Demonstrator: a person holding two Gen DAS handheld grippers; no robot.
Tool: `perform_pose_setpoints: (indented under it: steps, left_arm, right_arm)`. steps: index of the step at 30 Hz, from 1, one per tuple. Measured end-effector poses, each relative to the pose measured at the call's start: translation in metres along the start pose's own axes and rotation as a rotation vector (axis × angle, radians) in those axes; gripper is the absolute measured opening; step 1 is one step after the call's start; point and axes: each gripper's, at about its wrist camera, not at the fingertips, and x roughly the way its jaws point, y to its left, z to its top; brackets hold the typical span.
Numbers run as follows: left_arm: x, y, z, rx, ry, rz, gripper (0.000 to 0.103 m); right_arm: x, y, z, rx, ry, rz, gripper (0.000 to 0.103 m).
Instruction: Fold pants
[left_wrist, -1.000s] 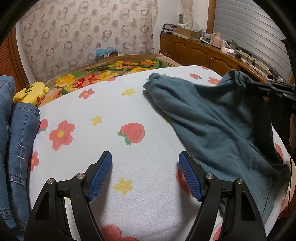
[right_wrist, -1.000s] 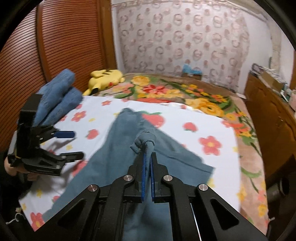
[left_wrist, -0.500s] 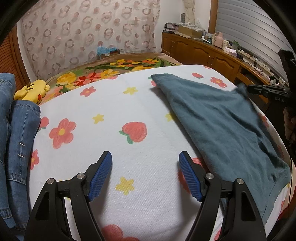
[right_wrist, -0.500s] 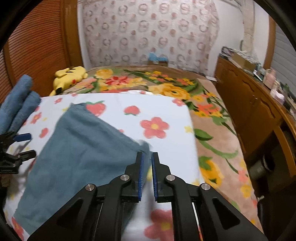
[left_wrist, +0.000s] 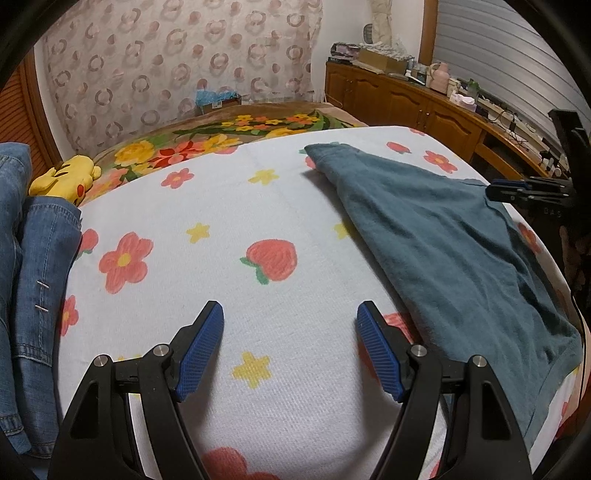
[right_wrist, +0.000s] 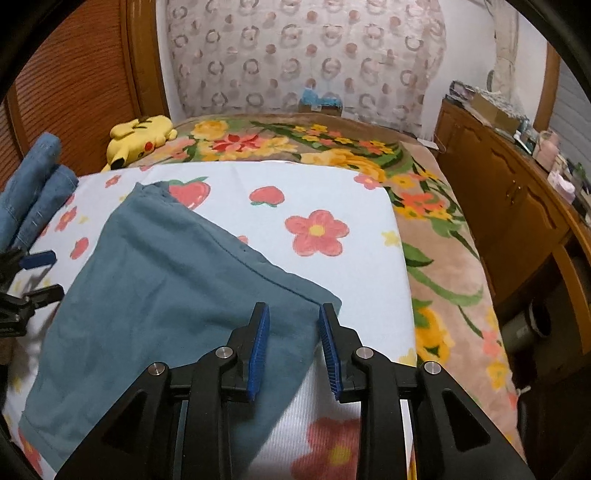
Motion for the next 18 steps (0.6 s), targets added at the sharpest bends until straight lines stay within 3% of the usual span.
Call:
perform_pose_setpoints:
  steps: [10,14,18]
  left_arm:
    - [0.002,-0.003,0.001,0.01,0.009,0.017,0.077]
    - [0.003,-0.002,0.001,0.011,0.017,0.01,0.083]
    - [0.003,-0.002,0.001,0.014,0.019,0.01,0.084]
  right_arm:
    - [-0.023,0.007,-0.028,0.014,-0.018,0.04,0.029]
    - [-0.039,0.016,-0.045,0.011,-0.021,0.056,0.04]
    - [-0.056,0.023,-0.062,0.019,-0.02,0.084,0.044]
